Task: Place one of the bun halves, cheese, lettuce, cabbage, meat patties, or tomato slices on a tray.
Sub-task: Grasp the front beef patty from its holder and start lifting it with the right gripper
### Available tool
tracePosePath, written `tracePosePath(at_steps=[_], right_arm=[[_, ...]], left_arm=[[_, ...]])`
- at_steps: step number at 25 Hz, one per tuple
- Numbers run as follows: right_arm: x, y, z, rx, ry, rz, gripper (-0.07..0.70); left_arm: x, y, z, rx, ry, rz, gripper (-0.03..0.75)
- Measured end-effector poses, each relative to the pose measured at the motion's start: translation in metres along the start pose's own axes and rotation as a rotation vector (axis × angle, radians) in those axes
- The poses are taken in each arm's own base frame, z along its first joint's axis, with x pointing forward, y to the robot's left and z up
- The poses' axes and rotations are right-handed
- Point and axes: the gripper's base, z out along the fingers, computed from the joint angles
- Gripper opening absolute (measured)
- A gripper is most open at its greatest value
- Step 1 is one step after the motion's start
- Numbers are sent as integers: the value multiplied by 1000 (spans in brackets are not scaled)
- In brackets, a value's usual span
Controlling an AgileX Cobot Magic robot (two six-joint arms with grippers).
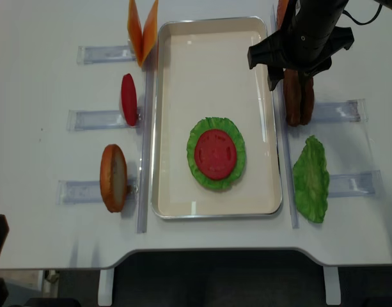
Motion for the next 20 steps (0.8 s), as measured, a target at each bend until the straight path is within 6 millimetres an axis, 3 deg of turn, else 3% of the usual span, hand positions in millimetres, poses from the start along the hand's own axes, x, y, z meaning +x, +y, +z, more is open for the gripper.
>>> tracePosePath(at_steps=[20], right_arm=[[-2, 0, 9, 7, 14, -1, 419]], left_arm=[[0, 0, 0, 0, 1, 0, 345]])
